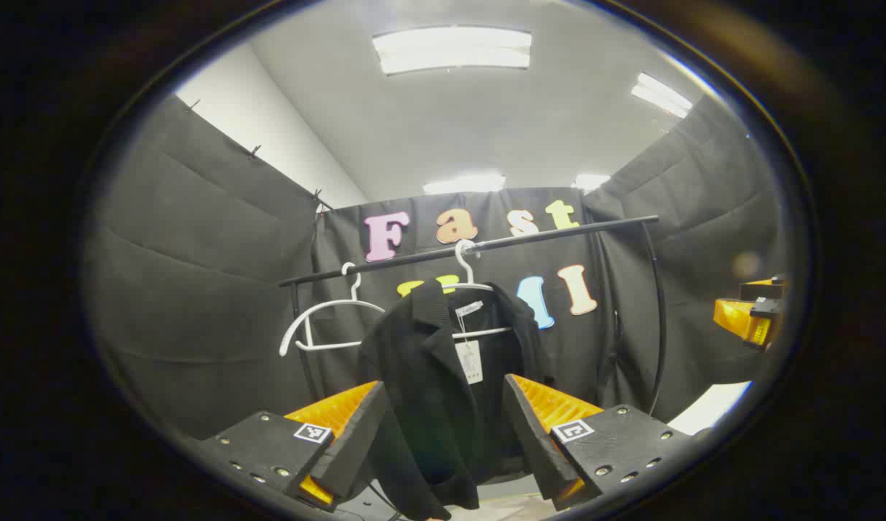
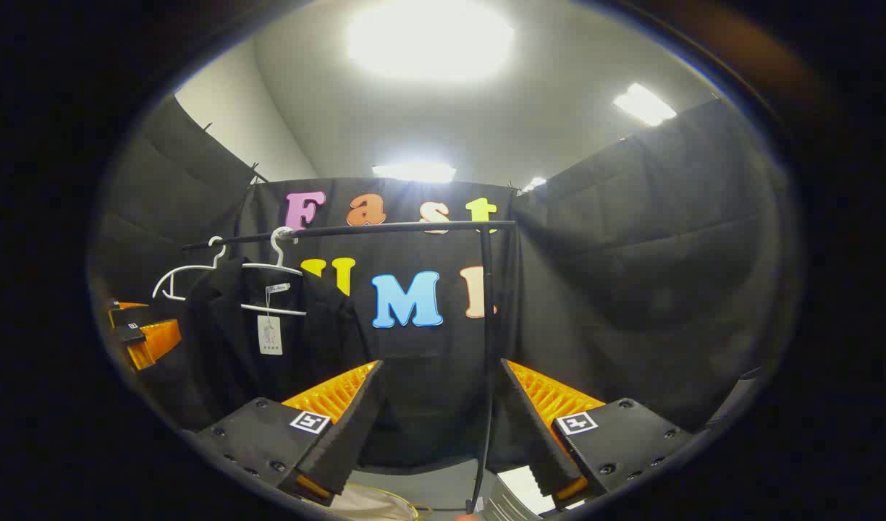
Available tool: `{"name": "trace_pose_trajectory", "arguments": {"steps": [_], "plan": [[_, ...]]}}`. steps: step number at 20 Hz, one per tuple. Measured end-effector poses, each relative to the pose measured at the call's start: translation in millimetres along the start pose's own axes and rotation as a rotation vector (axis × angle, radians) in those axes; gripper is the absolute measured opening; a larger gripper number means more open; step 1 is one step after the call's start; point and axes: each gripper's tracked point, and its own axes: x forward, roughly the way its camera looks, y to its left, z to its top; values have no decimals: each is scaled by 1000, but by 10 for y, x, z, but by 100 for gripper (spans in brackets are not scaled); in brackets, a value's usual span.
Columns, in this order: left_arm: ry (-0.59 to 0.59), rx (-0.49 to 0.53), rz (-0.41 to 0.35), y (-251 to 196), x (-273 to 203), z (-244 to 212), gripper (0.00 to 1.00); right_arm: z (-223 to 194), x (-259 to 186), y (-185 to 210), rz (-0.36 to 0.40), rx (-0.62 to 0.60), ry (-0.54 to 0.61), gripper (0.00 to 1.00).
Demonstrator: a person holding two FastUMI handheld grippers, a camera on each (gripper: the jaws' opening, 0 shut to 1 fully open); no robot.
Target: Grasp the clothes on the hanger with both hands and then place them into the laundry hamper below.
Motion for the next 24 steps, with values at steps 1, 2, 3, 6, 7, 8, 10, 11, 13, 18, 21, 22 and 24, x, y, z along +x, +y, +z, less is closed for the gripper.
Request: {"name": "trace_pose_trajectory", "arguments": {"steps": [1,2,3,6,7,8,10,11,13,18,21,22,24], "plan": [[-2,1,-2,-18,3,20,94,2,-4,-18,-3,2,1,97],[-4,0,-5,-36,14,19,94,-4,6,-21,-1,7,2,97],[-4,-1,-6,-57,13,30,94,-8,7,-31,-4,10,3,96],[1,-3,-14,-110,46,2,94,-47,23,-73,-13,7,8,97],[4,-4,-16,-119,59,-3,94,-66,24,-75,-13,4,13,96],[5,-5,-17,-121,65,-19,94,-91,22,-81,-15,2,18,96],[7,-10,-18,-133,64,-25,94,-128,31,-91,-19,0,28,97],[10,-10,-18,-135,59,-31,94,-139,36,-92,-20,1,32,97],[13,-6,-21,-132,77,-37,93,-164,56,-103,-26,3,35,97],[23,-13,-19,-90,174,-126,93,-196,127,-57,-28,10,40,98],[32,-15,-19,-13,233,-173,93,-177,207,47,-17,0,29,97],[37,-13,-20,20,278,-206,93,-169,241,83,-15,-4,25,97],[50,-7,-25,71,340,-271,94,-149,309,191,-7,-3,18,97]]}}
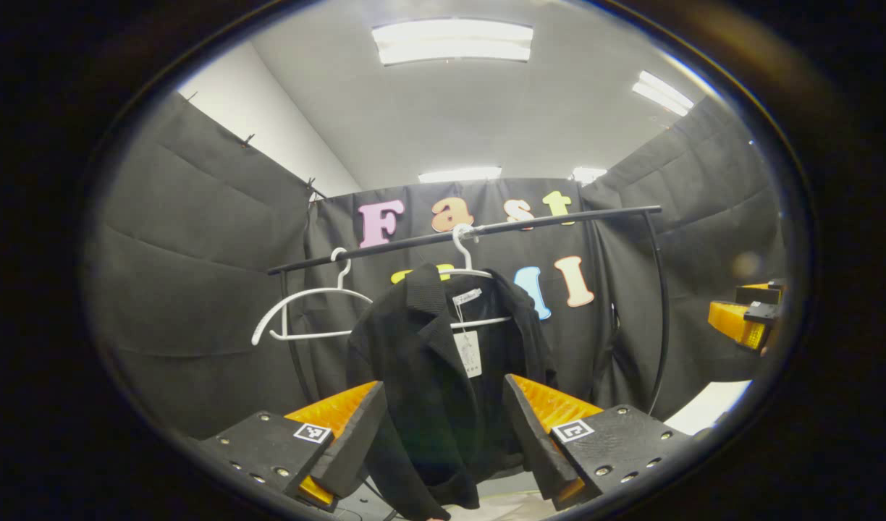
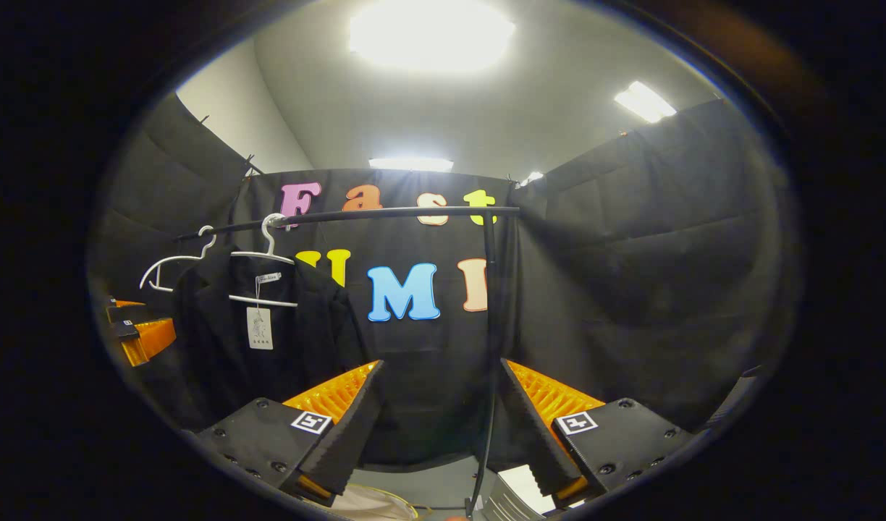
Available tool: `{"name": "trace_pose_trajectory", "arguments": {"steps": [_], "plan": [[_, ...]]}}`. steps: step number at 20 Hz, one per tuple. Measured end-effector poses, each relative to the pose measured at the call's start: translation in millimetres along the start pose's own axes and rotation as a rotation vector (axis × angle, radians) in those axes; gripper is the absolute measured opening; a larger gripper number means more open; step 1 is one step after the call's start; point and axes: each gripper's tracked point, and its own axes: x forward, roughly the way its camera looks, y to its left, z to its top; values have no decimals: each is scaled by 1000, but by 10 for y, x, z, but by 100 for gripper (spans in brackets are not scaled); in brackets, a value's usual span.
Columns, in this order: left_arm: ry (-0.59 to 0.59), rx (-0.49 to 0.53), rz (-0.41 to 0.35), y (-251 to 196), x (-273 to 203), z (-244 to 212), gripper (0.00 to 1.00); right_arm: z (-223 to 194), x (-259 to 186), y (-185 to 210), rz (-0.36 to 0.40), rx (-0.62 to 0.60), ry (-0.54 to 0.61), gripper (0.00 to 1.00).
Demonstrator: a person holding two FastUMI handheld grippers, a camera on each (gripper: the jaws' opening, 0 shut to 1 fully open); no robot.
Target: Grasp the clothes on the hanger with both hands and then place them into the laundry hamper below.
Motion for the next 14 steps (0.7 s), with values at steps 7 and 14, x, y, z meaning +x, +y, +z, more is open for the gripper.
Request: {"name": "trace_pose_trajectory", "arguments": {"steps": [7,14], "plan": [[4,-14,-18,112,197,-34,94,83,220,395,52,37,-21,96],[13,-25,11,88,556,-54,93,70,659,868,169,28,-25,97]]}}
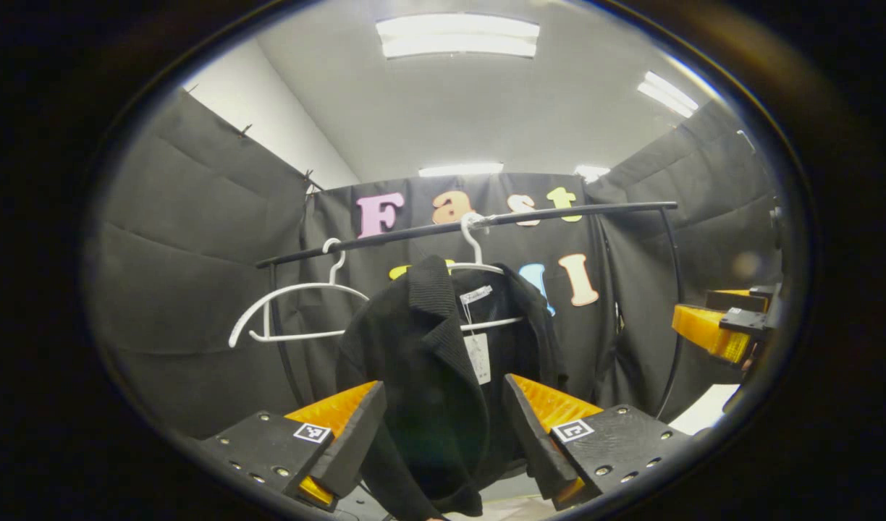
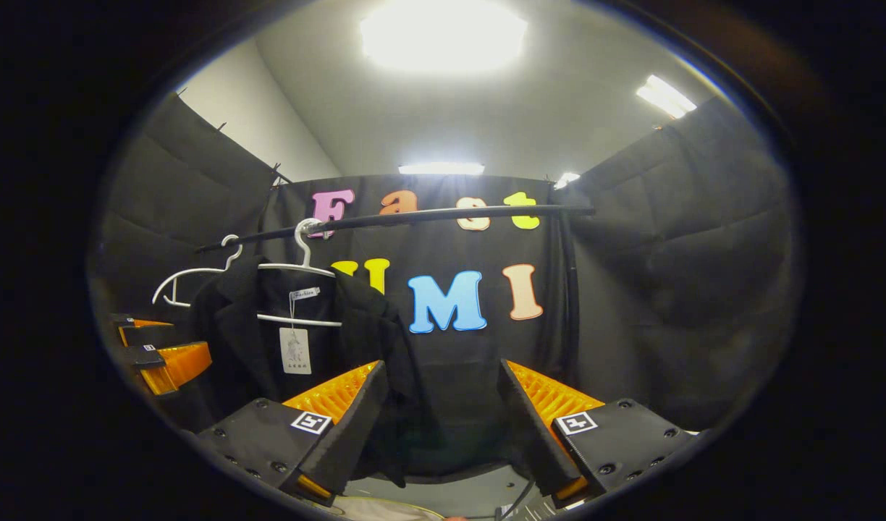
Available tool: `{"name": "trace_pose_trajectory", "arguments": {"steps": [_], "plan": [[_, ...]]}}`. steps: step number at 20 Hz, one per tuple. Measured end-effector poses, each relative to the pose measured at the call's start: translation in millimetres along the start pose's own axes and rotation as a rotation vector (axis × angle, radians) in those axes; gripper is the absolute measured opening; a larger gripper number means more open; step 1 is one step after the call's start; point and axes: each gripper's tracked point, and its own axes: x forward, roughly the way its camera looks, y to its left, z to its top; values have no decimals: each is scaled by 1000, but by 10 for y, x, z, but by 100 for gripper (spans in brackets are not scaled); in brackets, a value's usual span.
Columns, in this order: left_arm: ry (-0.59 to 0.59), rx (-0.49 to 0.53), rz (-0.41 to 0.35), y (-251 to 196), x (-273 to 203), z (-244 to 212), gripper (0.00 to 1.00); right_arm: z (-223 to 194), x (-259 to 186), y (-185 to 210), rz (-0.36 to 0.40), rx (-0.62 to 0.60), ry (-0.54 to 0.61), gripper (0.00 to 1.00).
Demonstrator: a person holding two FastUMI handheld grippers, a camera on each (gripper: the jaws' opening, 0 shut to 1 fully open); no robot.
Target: Grasp the clothes on the hanger with both hands and then place them into the laundry hamper below.
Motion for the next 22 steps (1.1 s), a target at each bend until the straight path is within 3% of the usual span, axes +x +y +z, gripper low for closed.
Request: {"name": "trace_pose_trajectory", "arguments": {"steps": [12,22], "plan": [[51,29,110,-166,749,-188,93,-233,1001,453,238,36,30,96],[65,56,236,-36,1178,-292,94,-435,1501,933,417,54,54,96]]}}
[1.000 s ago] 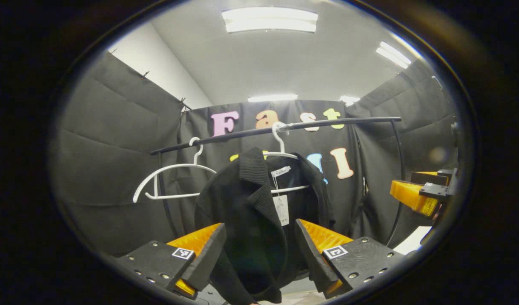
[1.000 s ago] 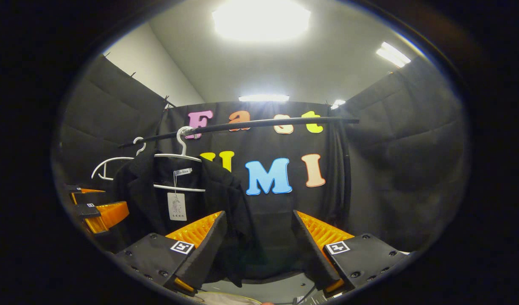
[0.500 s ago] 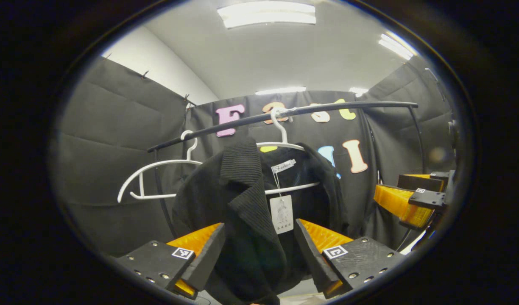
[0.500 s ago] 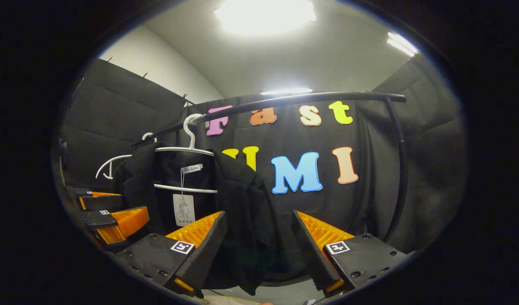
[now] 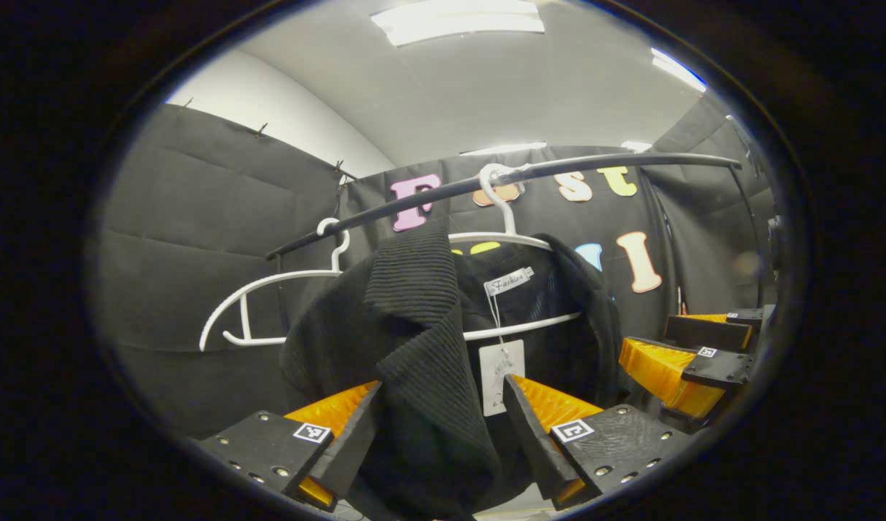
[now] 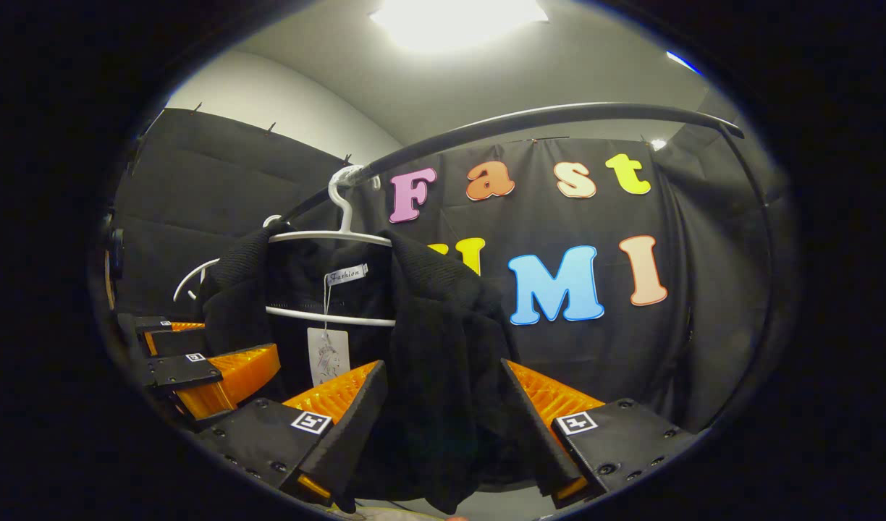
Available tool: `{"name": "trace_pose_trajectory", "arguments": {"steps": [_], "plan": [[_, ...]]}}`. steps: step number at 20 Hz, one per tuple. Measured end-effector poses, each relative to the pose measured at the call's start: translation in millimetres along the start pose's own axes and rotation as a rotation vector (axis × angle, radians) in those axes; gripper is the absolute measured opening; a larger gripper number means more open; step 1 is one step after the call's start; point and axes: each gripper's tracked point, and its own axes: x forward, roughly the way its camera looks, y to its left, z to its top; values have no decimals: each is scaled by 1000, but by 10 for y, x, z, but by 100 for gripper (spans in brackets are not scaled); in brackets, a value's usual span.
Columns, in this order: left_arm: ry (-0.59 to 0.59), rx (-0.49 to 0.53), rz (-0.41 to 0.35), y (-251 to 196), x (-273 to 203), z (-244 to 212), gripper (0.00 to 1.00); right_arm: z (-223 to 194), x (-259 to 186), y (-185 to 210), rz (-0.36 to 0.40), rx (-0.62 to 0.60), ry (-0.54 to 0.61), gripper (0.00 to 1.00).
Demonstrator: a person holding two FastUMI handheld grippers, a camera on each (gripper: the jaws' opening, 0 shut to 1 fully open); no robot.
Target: Grasp the clothes on the hanger with both hands and then place them into the laundry hamper below.
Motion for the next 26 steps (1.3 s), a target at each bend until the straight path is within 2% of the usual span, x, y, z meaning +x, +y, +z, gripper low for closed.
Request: {"name": "trace_pose_trajectory", "arguments": {"steps": [7,13,15,16,17,19,20,21,22,23,24,26], "plan": [[16,-2,82,51,277,-83,93,-115,343,60,43,11,18,97],[24,19,138,120,359,-161,93,-281,590,25,23,39,59,97],[24,31,168,181,345,-167,76,-316,626,18,12,63,74,96],[27,28,165,196,347,-175,68,-315,632,22,15,80,76,88],[31,27,161,196,341,-175,67,-302,630,17,14,93,74,84],[37,31,136,158,347,-182,67,-252,652,-76,-22,99,56,65],[35,34,159,229,344,-184,52,-220,657,-113,-35,97,47,39],[40,23,161,262,320,-184,38,-194,642,-141,-52,92,38,31],[46,10,150,247,280,-190,24,-163,629,-178,-68,83,29,16],[51,1,133,213,258,-184,20,-122,620,-130,-43,75,22,9],[52,7,152,253,99,-122,17,-98,634,-108,-30,58,21,8],[42,12,125,229,155,-107,10,-46,627,-158,-41,18,6,7]]}}
